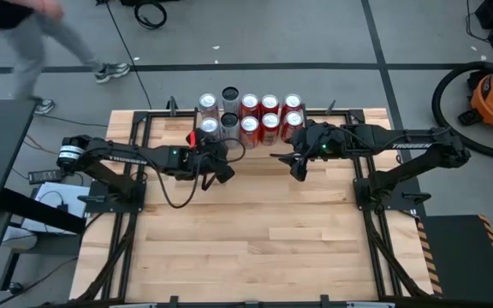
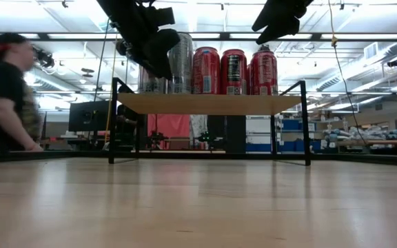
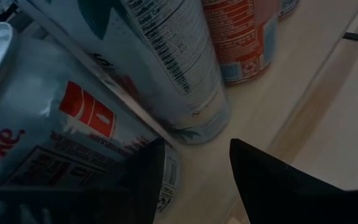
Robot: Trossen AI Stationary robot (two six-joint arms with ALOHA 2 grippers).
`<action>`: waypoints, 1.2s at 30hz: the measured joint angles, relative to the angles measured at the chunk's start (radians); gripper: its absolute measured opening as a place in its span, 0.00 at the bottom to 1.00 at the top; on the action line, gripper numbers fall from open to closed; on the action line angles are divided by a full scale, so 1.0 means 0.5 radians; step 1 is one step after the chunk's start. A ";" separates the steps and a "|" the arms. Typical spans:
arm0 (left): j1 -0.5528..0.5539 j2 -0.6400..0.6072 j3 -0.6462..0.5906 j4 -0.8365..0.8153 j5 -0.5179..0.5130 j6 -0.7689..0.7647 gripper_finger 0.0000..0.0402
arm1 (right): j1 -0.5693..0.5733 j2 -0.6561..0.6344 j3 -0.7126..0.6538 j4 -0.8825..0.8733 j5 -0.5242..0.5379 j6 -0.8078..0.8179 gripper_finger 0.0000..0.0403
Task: Place canned beverage on shelf
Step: Adjust the soda cans on the shelf
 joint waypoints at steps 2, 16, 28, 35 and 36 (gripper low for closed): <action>0.003 0.000 0.000 -0.021 -0.001 -0.024 0.48 | 0.000 0.000 0.000 0.000 -0.001 0.000 0.77; -0.014 -0.002 0.000 0.010 0.015 -0.083 0.48 | 0.000 0.000 0.000 0.000 -0.001 0.001 0.77; -0.053 0.047 -0.002 0.252 0.248 0.024 0.48 | 0.001 0.000 0.000 0.040 -0.001 0.001 0.77; -0.011 0.080 -0.001 0.352 0.241 0.030 0.48 | 0.020 0.001 0.000 0.047 -0.001 0.027 0.77; -0.007 0.084 -0.001 0.361 0.242 0.044 0.48 | 0.025 0.001 0.000 0.047 -0.001 0.029 0.77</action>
